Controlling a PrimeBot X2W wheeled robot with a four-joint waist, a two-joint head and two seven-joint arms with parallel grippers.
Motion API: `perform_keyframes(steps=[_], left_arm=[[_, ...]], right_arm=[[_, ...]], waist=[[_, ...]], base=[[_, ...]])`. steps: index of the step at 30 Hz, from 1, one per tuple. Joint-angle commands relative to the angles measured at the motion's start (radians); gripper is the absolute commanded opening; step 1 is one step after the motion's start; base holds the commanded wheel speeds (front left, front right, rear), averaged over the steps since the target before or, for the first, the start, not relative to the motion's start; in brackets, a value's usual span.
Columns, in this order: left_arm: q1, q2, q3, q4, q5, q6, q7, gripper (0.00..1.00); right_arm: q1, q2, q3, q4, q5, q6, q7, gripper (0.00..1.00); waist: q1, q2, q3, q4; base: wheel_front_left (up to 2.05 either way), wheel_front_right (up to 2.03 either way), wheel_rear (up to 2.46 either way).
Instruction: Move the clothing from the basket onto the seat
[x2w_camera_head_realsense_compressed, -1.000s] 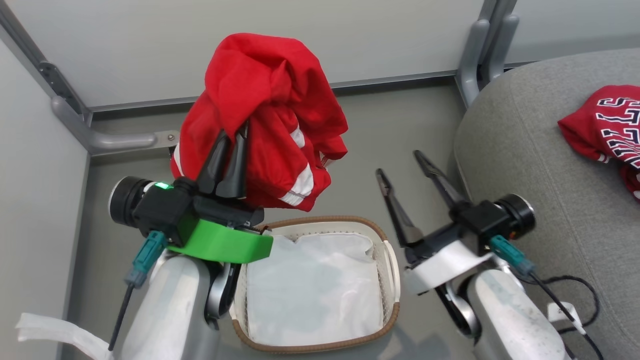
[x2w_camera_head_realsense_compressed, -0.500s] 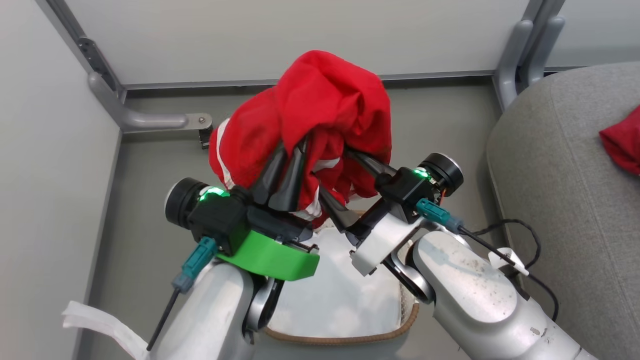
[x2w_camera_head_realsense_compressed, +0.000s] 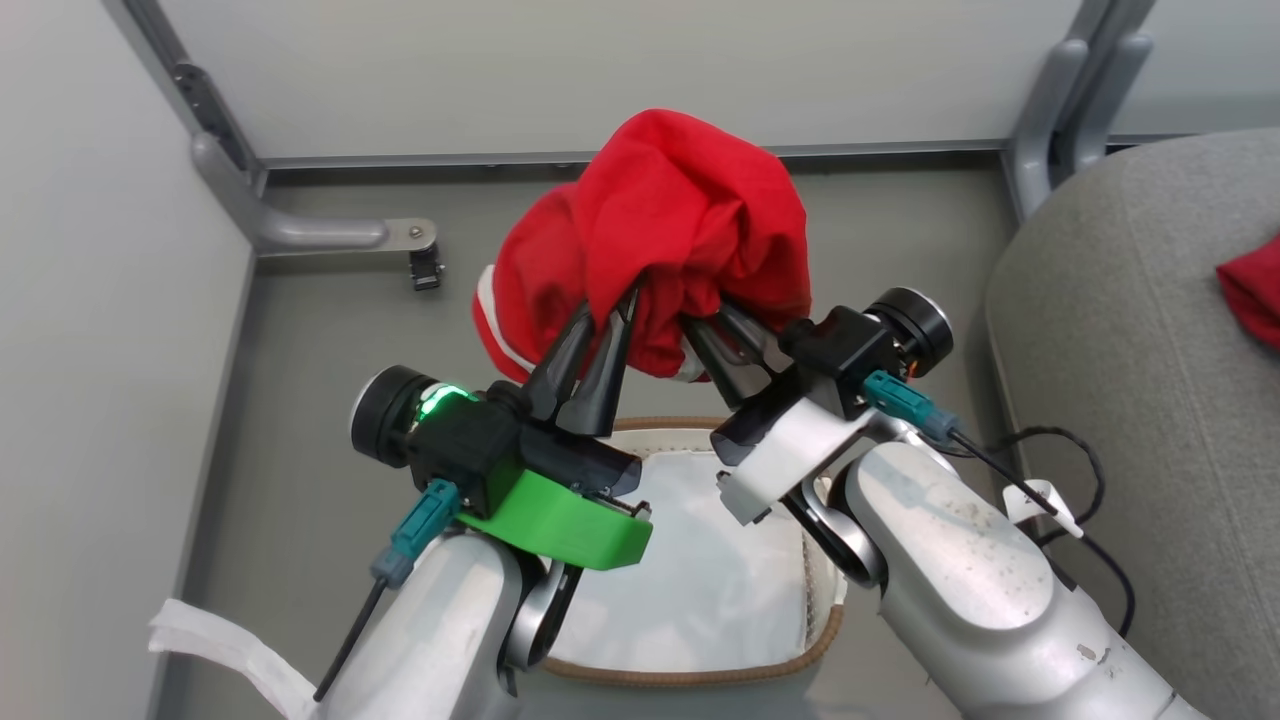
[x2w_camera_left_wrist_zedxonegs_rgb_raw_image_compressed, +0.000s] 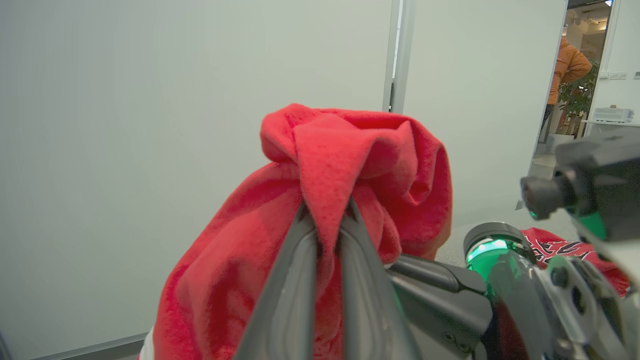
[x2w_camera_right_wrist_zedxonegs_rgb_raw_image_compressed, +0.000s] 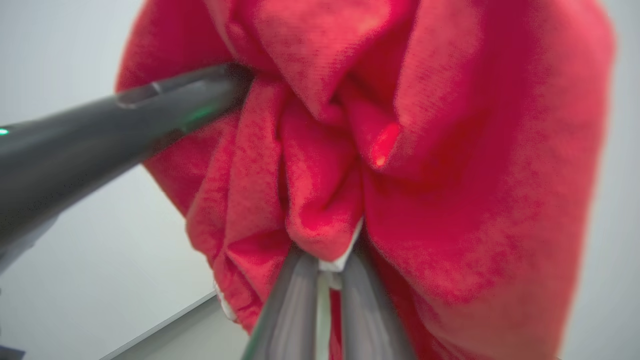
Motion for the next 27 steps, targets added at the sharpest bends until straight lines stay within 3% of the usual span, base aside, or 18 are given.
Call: perform_keyframes(steps=[1,6,19,27], left_arm=[[-0.004,0.003,0.006,0.01,0.012,-0.004,0.0,1.0],[0.013,0.003,0.019,0.041,0.047,-0.021,0.0,1.0],[0.028,0.004,0.064,0.095,0.107,-0.063,0.0,1.0],[0.029,0.004,0.067,0.127,0.119,-0.077,0.0,1.0]], right_arm=[[0.022,-0.005,-0.012,-0.006,-0.01,-0.001,0.0,0.0],[0.056,-0.008,-0.088,-0.037,-0.035,-0.001,0.0,0.0],[0.127,-0.033,-0.257,-0.12,-0.061,-0.001,0.0,0.0],[0.154,-0.036,-0.32,-0.134,-0.076,-0.001,0.0,0.0]], waist=[[0.0001,0.0,0.007,-0.036],[0.0001,0.0,0.022,-0.133],[0.0001,0.0,0.08,-0.463],[0.0001,0.0,0.102,-0.591]], base=[[0.0,0.0,0.0],[0.0,0.0,0.0],[0.0,0.0,0.0],[0.0,0.0,0.0]])
